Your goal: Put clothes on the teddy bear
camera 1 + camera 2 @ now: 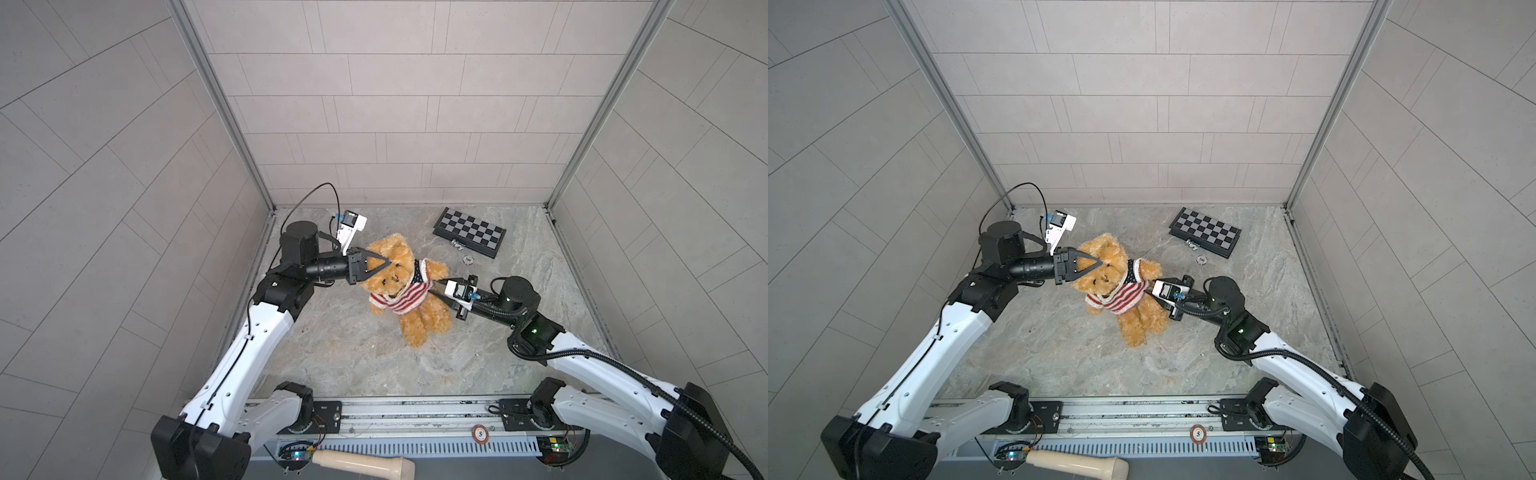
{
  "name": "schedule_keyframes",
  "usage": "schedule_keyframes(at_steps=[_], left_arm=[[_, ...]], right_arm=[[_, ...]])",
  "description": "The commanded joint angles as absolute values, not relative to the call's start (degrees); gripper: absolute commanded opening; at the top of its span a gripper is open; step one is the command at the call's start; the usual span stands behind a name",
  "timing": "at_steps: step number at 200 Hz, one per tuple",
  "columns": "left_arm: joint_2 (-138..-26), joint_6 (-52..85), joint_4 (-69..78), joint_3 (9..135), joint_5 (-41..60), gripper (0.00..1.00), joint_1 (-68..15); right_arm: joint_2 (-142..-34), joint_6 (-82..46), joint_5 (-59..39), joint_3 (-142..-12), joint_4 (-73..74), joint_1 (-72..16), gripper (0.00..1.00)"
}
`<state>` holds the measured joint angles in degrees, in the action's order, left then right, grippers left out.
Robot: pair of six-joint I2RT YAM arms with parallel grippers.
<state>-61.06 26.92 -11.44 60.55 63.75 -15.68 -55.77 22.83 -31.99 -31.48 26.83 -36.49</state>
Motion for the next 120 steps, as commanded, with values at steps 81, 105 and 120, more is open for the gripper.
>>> schedule_keyframes(at_steps=[81, 105, 120], left_arm=[[-60.08, 25.59, -11.42, 64.17, 65.38, 0.0, -15.71], [-59.44, 25.13, -11.21, 63.88, 65.35, 0.0, -15.56], [-59.15, 25.11, -10.99, 63.64, 64.95, 0.0, -15.3]], right_arm=[[-52.09, 21.49, -23.69, -27.4, 32.65, -36.83, 0.0], [-51.31, 18.33, -20.5, -24.13, 36.59, -36.74, 0.0], [-50.96, 17.41, -19.91, -23.11, 37.59, -36.65, 0.0]])
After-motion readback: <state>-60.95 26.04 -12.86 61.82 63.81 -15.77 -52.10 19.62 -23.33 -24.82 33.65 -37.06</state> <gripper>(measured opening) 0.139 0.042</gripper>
